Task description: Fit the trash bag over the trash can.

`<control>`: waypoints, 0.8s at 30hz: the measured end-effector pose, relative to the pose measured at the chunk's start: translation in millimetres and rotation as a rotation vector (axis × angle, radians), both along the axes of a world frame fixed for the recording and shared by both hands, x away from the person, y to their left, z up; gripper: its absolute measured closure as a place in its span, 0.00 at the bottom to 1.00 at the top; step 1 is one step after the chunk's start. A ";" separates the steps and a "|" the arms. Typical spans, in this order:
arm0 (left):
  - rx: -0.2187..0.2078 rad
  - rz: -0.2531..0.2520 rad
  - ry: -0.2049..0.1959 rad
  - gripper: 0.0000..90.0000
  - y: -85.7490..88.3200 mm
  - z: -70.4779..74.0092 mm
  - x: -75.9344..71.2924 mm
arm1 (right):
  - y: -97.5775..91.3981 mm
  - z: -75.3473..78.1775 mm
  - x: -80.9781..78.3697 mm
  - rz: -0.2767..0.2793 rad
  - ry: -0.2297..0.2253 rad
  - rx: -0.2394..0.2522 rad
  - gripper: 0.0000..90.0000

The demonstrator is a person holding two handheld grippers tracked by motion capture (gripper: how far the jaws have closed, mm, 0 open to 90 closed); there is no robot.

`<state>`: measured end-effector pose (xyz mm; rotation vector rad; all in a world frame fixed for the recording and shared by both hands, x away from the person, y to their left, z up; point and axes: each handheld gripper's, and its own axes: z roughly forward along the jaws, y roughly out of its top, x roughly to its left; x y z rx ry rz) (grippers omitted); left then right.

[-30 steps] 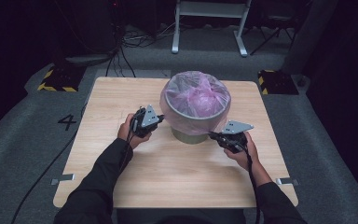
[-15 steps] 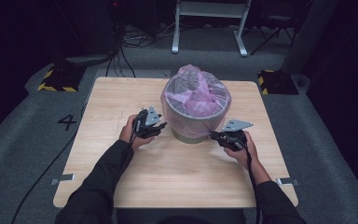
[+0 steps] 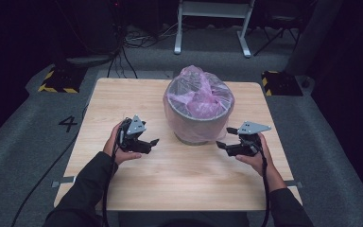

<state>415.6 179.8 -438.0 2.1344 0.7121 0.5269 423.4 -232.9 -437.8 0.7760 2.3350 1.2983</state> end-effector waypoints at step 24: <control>0.044 -0.027 0.186 0.18 8.0 -53.9 -34.2 | -17.4 52.0 -6.9 -0.059 -0.114 0.056 0.24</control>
